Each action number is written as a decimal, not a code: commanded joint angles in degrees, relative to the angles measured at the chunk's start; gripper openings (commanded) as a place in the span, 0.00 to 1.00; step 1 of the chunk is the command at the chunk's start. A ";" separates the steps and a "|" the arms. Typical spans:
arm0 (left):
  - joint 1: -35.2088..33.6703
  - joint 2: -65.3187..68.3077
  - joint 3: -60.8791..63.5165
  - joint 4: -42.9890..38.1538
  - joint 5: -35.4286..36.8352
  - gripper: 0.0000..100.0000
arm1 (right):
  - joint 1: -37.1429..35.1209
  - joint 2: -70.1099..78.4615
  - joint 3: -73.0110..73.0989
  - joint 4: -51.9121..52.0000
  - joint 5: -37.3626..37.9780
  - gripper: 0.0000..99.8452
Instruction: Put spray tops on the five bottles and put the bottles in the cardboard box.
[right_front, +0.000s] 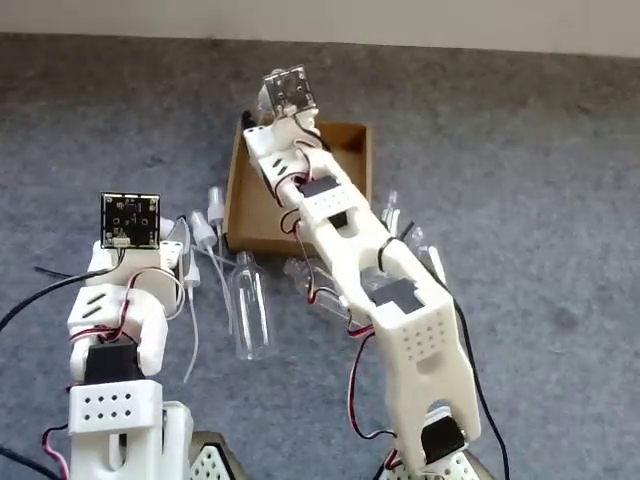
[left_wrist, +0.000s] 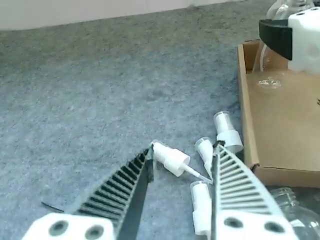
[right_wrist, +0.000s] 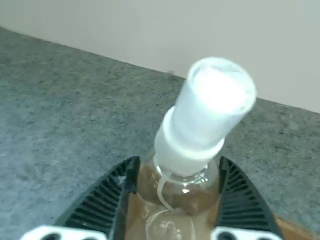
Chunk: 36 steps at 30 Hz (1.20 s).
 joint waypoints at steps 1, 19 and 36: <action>-0.75 -0.75 -0.40 -1.32 0.18 0.17 | -0.04 -1.36 -3.56 1.98 -0.09 0.19; -0.75 -0.75 -0.31 -1.23 0.09 0.17 | -1.10 -1.10 -14.90 10.51 -0.44 0.27; -0.75 -0.40 -0.22 -1.14 0.09 0.17 | -1.36 -1.10 -72.84 77.67 -0.09 0.27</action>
